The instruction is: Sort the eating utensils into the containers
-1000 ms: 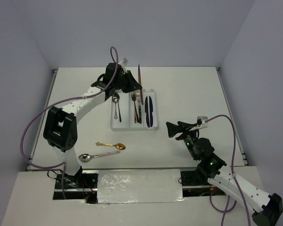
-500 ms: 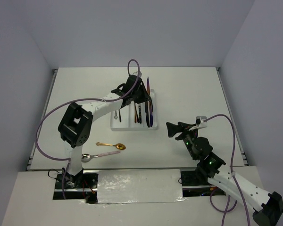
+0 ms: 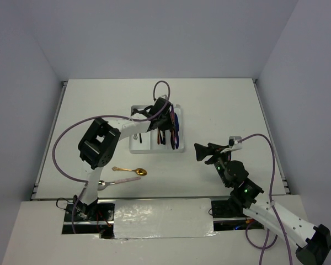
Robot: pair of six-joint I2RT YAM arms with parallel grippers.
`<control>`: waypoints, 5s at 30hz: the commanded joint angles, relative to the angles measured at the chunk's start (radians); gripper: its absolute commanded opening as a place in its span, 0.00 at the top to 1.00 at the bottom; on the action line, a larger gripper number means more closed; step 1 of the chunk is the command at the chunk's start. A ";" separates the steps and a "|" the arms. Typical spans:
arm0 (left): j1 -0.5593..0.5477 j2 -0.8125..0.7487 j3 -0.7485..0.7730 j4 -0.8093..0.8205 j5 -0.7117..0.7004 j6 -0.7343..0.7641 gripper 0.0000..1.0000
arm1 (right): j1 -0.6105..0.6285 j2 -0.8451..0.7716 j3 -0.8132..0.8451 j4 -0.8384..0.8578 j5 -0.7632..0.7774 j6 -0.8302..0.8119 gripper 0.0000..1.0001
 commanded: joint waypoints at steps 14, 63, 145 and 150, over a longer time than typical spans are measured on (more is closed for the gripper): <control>-0.038 0.023 0.118 -0.088 -0.036 0.037 0.73 | 0.000 -0.004 0.024 0.043 0.017 -0.007 0.18; -0.027 -0.795 -0.701 -0.890 -0.461 -1.312 0.26 | 0.000 0.053 0.033 0.049 -0.043 0.007 0.18; 0.140 -0.275 -0.150 -0.082 -0.258 0.487 1.00 | 0.003 0.163 0.026 0.112 -0.040 -0.016 0.19; 0.146 -0.231 -0.157 -0.094 -0.260 0.450 0.98 | 0.002 0.176 0.026 0.115 -0.038 -0.016 0.19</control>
